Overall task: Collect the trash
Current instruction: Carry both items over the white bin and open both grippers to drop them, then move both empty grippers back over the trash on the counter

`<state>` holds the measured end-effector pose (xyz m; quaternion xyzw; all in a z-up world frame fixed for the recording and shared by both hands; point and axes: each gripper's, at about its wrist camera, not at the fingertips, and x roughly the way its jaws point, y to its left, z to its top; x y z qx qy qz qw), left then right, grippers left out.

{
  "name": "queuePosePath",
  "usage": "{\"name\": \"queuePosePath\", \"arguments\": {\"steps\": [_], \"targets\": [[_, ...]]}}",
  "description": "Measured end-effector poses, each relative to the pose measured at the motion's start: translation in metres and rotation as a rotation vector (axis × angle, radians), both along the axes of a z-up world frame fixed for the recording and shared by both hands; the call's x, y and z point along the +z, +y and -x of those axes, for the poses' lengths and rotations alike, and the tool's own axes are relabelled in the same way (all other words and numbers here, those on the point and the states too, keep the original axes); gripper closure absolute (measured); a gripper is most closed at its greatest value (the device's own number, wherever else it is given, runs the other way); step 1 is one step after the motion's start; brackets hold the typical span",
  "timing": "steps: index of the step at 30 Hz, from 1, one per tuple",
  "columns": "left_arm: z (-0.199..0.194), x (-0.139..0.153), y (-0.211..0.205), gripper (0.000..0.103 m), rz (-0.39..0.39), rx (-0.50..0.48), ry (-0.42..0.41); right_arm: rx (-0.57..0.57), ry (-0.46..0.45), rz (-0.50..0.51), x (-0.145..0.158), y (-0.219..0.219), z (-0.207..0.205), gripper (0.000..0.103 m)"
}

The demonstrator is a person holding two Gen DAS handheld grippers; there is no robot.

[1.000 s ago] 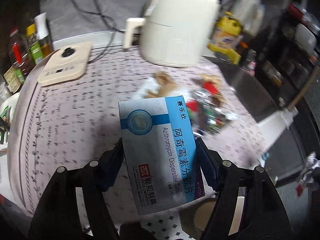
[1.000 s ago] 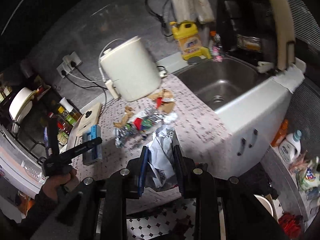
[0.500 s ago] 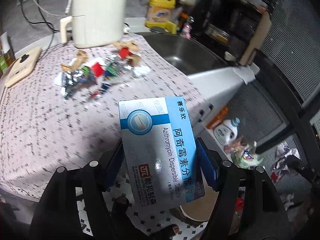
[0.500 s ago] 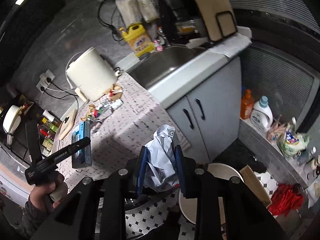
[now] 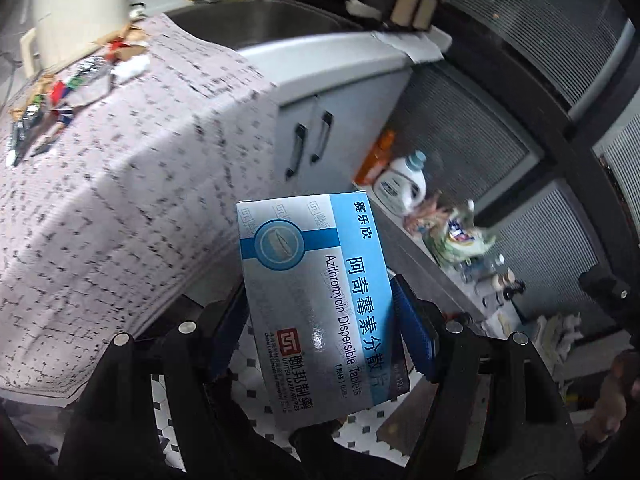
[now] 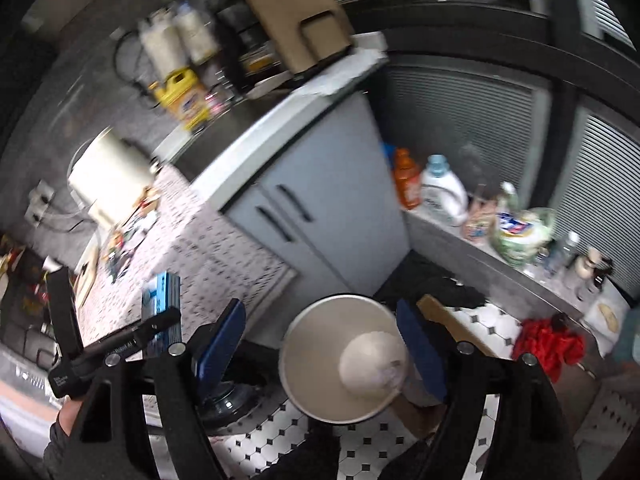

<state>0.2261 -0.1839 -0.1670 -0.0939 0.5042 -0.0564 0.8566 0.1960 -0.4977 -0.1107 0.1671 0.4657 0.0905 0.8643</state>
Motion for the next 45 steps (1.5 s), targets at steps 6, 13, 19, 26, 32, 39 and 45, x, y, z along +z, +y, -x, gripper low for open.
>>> {"name": "queuePosePath", "arguments": {"steps": [6, 13, 19, 26, 32, 39, 45], "targets": [[-0.013, -0.026, -0.042, 0.033, -0.005, -0.123, 0.074, -0.125, 0.018, 0.008, -0.005, -0.042, 0.026, 0.026], [-0.025, -0.062, -0.082, 0.026, -0.054, -0.279, 0.213, -0.221, 0.043, 0.016, -0.013, -0.061, 0.044, 0.026], [-0.021, -0.069, -0.069, 0.012, -0.068, -0.27, 0.252, -0.239, 0.056, 0.011, -0.017, -0.057, 0.045, 0.026], [-0.021, -0.036, -0.009, 0.009, -0.069, -0.135, 0.168, -0.17, 0.037, -0.002, -0.009, -0.025, 0.022, 0.025], [-0.02, -0.004, 0.053, 0.008, -0.075, -0.005, 0.098, -0.076, 0.001, -0.01, 0.007, 0.022, -0.003, 0.019], [-0.024, 0.03, 0.126, 0.008, -0.074, 0.12, 0.034, 0.013, -0.028, -0.016, 0.023, 0.085, -0.032, 0.014], [-0.026, 0.043, 0.184, 0.008, -0.061, 0.199, -0.005, 0.068, -0.036, -0.014, 0.03, 0.135, -0.052, 0.013]]}}
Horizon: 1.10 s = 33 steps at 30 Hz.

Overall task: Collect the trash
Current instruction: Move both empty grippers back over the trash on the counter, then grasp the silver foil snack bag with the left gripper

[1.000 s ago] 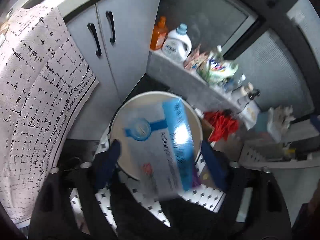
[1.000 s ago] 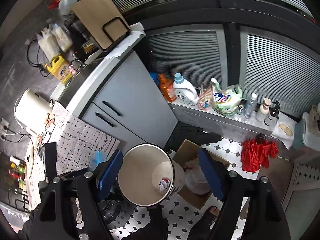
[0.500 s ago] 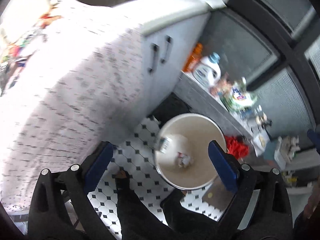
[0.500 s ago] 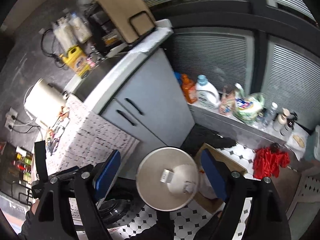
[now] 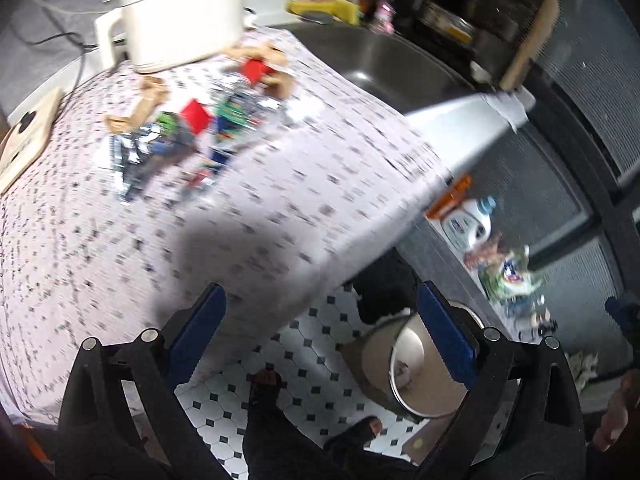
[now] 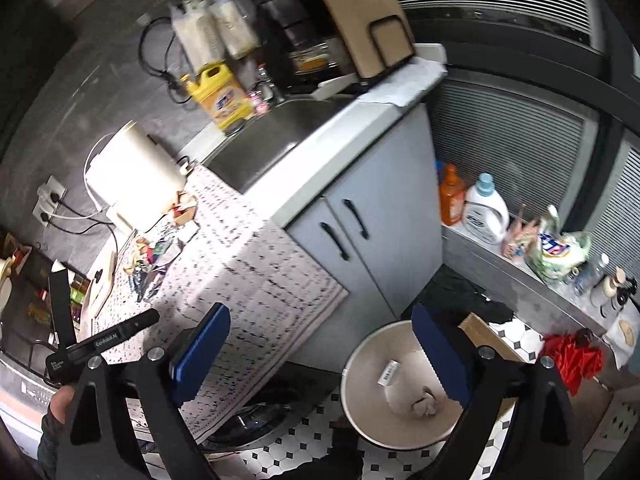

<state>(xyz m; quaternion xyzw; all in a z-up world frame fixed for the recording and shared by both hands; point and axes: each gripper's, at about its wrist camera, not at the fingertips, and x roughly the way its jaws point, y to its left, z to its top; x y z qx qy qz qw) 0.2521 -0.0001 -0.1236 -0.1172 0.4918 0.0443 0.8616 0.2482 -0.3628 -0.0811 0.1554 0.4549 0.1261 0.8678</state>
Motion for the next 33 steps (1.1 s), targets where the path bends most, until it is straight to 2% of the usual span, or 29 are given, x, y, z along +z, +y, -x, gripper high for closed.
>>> {"name": "queuePosePath", "arguments": {"steps": [10, 17, 23, 28, 30, 31, 33], "targets": [[-0.007, 0.005, 0.098, 0.008, 0.055, 0.13, -0.085, 0.067, 0.001, 0.037, 0.007, 0.073, -0.026, 0.013], [-0.019, -0.012, 0.142, 0.008, 0.081, 0.145, -0.09, 0.084, 0.018, 0.07, 0.004, 0.112, -0.038, 0.013], [-0.039, -0.031, 0.159, 0.008, 0.053, 0.135, -0.077, 0.101, 0.031, 0.1, 0.003, 0.145, -0.05, 0.013], [-0.06, -0.044, 0.159, 0.008, -0.047, 0.099, -0.034, 0.114, 0.031, 0.111, 0.0, 0.171, -0.062, 0.013], [-0.065, -0.046, 0.158, 0.018, -0.086, 0.078, -0.023, 0.122, 0.027, 0.111, -0.002, 0.183, -0.068, 0.013], [-0.067, -0.048, 0.16, 0.033, -0.088, 0.066, -0.015, 0.124, 0.025, 0.108, -0.004, 0.189, -0.071, 0.013], [-0.064, -0.046, 0.166, 0.054, -0.073, 0.059, -0.024, 0.134, 0.02, 0.102, -0.006, 0.202, -0.078, 0.013]]}}
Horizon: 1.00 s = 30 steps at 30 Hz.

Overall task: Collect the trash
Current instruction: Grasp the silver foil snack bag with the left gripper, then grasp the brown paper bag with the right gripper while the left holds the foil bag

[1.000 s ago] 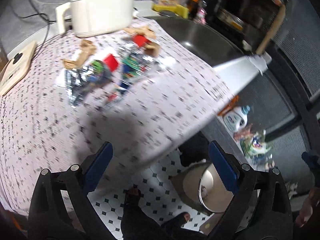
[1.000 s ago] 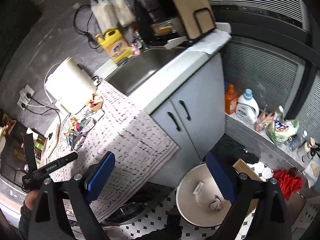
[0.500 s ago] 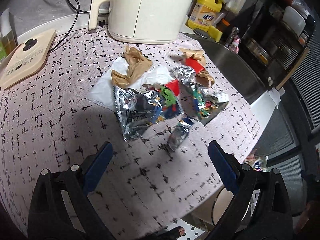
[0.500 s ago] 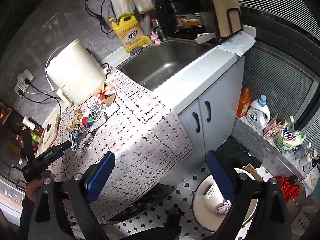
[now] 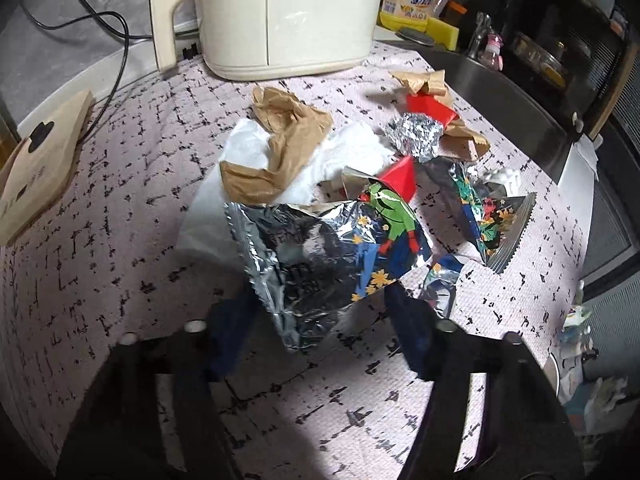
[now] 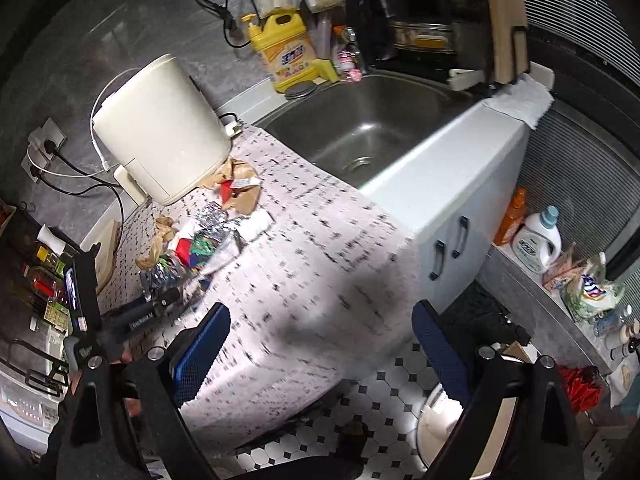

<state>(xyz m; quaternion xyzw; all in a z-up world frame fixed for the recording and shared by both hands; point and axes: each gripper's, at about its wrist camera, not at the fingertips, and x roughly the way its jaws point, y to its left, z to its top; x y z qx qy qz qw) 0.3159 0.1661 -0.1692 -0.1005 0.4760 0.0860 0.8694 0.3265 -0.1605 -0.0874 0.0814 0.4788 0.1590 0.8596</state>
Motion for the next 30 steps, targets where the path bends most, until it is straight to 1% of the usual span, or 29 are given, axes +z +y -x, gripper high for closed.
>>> {"name": "queuePosePath", "arguments": {"steps": [1, 2, 4, 6, 7, 11, 13, 18, 23, 29, 30], "targets": [[0.002, 0.0, 0.003, 0.069, 0.003, -0.002, 0.0, 0.005, 0.0, -0.003, -0.001, 0.007, -0.004, 0.013], [0.004, 0.001, 0.007, 0.075, 0.022, -0.008, -0.003, 0.012, 0.002, -0.009, -0.003, 0.014, -0.007, 0.013], [0.012, 0.004, 0.016, 0.083, 0.063, -0.001, -0.028, 0.028, 0.007, -0.016, -0.006, 0.024, -0.013, 0.013], [0.019, 0.01, 0.025, 0.085, 0.071, 0.013, -0.053, 0.055, 0.01, -0.014, -0.009, 0.039, -0.021, 0.014], [0.022, 0.012, 0.03, 0.087, 0.091, 0.018, -0.067, 0.064, 0.012, -0.014, -0.01, 0.044, -0.023, 0.014], [0.036, 0.026, 0.048, 0.088, 0.14, 0.055, -0.126, 0.117, 0.017, -0.013, -0.011, 0.071, -0.039, 0.018], [0.044, 0.031, 0.059, 0.088, 0.196, 0.08, -0.149, 0.143, 0.015, -0.014, -0.011, 0.084, -0.047, 0.02], [0.059, 0.043, 0.078, 0.088, 0.189, 0.15, -0.192, 0.2, 0.018, -0.013, -0.014, 0.114, -0.073, 0.028], [0.075, 0.039, 0.1, 0.088, 0.176, 0.221, -0.191, 0.24, 0.016, 0.008, -0.02, 0.147, -0.107, 0.03], [0.094, 0.035, 0.123, 0.088, 0.165, 0.284, -0.175, 0.216, 0.048, 0.049, -0.047, 0.17, -0.143, 0.034], [0.097, 0.035, 0.127, 0.088, 0.163, 0.294, -0.175, 0.213, 0.064, 0.065, -0.055, 0.174, -0.148, 0.036]]}}
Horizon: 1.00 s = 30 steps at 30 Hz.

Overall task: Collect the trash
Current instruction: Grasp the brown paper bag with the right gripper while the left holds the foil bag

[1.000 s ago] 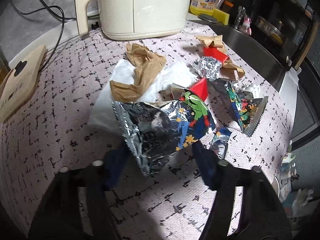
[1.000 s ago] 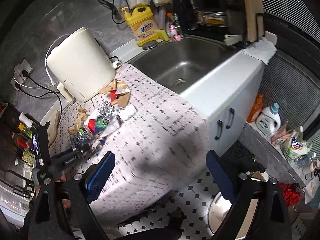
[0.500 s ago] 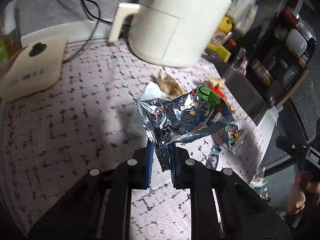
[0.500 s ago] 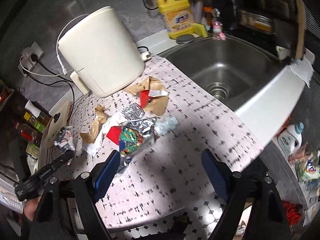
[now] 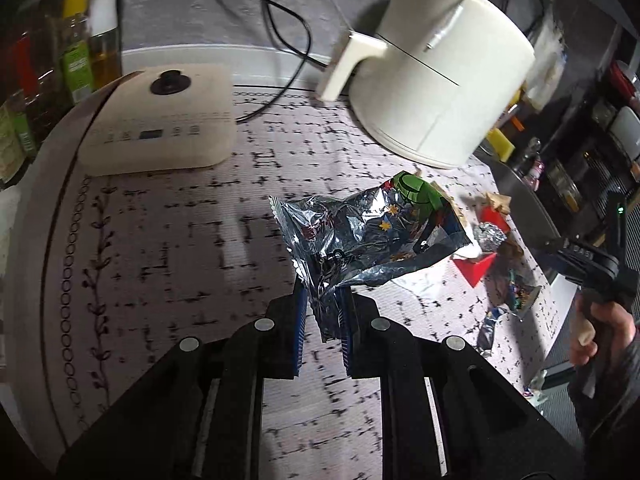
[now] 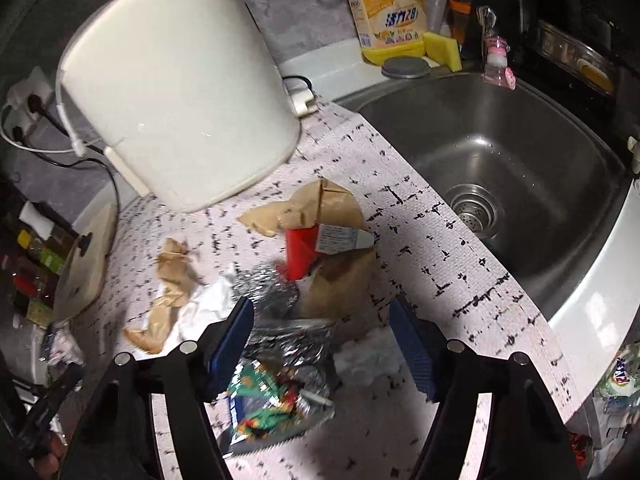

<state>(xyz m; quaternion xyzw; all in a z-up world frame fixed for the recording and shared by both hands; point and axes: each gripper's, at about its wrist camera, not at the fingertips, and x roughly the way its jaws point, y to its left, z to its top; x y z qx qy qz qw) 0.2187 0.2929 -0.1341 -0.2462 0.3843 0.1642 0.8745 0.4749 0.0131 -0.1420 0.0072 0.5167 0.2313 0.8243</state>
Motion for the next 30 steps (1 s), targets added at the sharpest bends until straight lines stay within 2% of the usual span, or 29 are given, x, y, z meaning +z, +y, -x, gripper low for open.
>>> {"name": "queuePosePath", "arguments": {"steps": [1, 2, 3, 5, 6, 9, 16, 25, 30], "targets": [[0.002, 0.0, 0.003, 0.088, 0.0, 0.005, 0.0, 0.0, 0.014, 0.012, -0.006, 0.002, -0.004, 0.038], [0.004, 0.0, 0.005, 0.088, -0.001, 0.009, 0.001, -0.001, 0.03, 0.023, -0.013, 0.004, -0.008, 0.047], [0.007, 0.0, 0.007, 0.088, -0.001, 0.013, 0.001, -0.005, 0.047, 0.027, -0.019, 0.003, -0.012, 0.063], [0.01, 0.0, 0.009, 0.088, -0.003, 0.016, -0.003, -0.015, 0.071, 0.026, -0.026, 0.0, -0.016, 0.089], [0.012, 0.001, 0.009, 0.088, -0.005, 0.016, -0.007, -0.023, 0.067, 0.03, -0.026, -0.002, -0.016, 0.092], [0.013, 0.003, 0.007, 0.088, -0.007, 0.013, -0.017, -0.013, 0.015, 0.024, -0.016, -0.006, -0.01, 0.097], [0.008, 0.011, -0.01, 0.088, -0.006, -0.019, -0.047, 0.012, -0.09, 0.013, 0.019, -0.018, 0.009, 0.099], [-0.004, 0.031, -0.044, 0.088, -0.015, -0.085, -0.101, 0.031, -0.156, -0.039, 0.064, -0.047, 0.041, 0.099], [-0.013, 0.04, -0.069, 0.088, -0.018, -0.138, -0.117, 0.004, -0.176, -0.062, 0.081, -0.073, 0.054, 0.099]]}}
